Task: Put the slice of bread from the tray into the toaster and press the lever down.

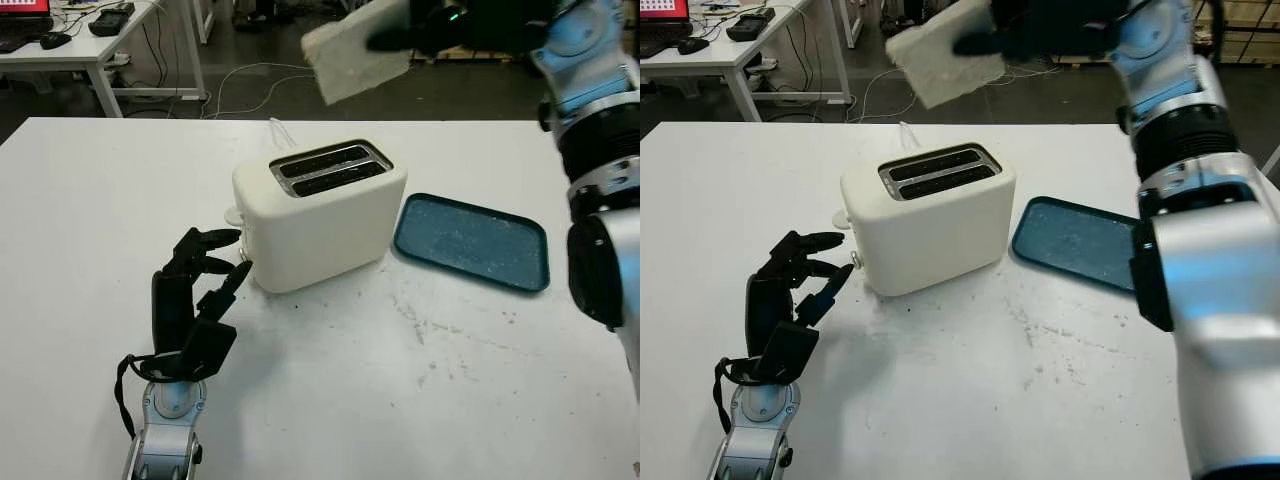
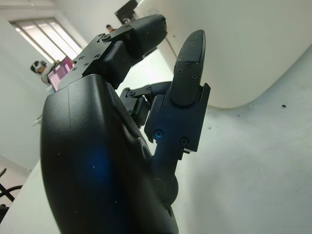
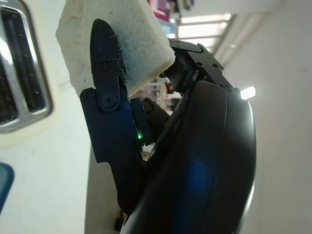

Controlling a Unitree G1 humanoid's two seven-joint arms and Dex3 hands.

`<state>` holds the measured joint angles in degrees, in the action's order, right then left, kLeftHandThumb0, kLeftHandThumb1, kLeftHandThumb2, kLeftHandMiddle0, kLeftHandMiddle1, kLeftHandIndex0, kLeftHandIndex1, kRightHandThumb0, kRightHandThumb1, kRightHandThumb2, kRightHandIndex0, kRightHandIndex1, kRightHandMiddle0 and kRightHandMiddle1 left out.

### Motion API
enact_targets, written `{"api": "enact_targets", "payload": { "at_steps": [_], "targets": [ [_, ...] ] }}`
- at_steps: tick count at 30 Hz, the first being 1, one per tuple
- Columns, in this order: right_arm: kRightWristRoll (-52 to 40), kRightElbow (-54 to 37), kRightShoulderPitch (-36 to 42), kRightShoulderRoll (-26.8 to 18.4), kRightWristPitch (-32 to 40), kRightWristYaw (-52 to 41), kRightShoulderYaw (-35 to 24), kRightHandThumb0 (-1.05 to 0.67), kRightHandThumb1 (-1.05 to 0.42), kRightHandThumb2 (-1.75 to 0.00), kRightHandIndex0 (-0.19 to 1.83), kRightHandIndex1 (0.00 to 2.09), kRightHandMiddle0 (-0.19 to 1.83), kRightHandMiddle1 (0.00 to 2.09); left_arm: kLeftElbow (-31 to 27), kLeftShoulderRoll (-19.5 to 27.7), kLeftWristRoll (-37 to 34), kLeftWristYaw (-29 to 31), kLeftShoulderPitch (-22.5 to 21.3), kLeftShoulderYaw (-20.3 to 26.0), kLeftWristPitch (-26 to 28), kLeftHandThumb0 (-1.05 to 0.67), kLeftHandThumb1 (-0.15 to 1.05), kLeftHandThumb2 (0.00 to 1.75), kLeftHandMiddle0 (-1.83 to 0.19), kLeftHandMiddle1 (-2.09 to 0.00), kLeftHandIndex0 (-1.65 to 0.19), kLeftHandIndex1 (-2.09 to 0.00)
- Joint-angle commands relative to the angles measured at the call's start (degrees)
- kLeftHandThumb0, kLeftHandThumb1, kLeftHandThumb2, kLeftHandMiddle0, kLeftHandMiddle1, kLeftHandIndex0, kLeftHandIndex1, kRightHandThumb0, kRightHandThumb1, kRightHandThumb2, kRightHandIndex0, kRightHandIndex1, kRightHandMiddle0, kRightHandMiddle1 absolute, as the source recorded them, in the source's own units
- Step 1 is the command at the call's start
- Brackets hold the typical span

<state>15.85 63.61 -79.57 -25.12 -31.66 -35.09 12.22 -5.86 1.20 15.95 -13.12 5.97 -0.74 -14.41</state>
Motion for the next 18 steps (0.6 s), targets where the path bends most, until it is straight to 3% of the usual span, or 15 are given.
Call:
{"api": "enact_targets", "payload": {
  "at_steps": [1,6,18],
  "targets": [
    [1.99,1.05,-0.98,0.84,0.69,-0.54,1.70,-0.56,-0.92,-0.33,1.16,1.75,0.96,1.75,-0.14,-0.19,0.17,-0.26,-0.13,-0.15,-0.31,-0.37,0.92,0.19,-0.50,-1.39,-0.52,-0.86],
    [6.02,1.12,-1.18,1.85,3.09,-0.23,4.93,-0.61,-0.92,-0.33,1.17,1.75,0.99,1.75,0.38,-0.08,0.13,-0.39,-0.26,-0.08,-0.88,-0.36,0.92,0.17,-0.50,-1.38,-0.52,-0.87],
    [7.73,0.61,-0.04,1.59,4.07,-2.18,7.35,-0.54,-0.92,-0.29,1.10,1.75,0.91,1.75,0.16,-0.34,-0.60,0.00,-0.24,-0.03,-0.25,-0.37,0.92,0.17,-0.51,-1.40,-0.52,-0.88]
  ]
}}
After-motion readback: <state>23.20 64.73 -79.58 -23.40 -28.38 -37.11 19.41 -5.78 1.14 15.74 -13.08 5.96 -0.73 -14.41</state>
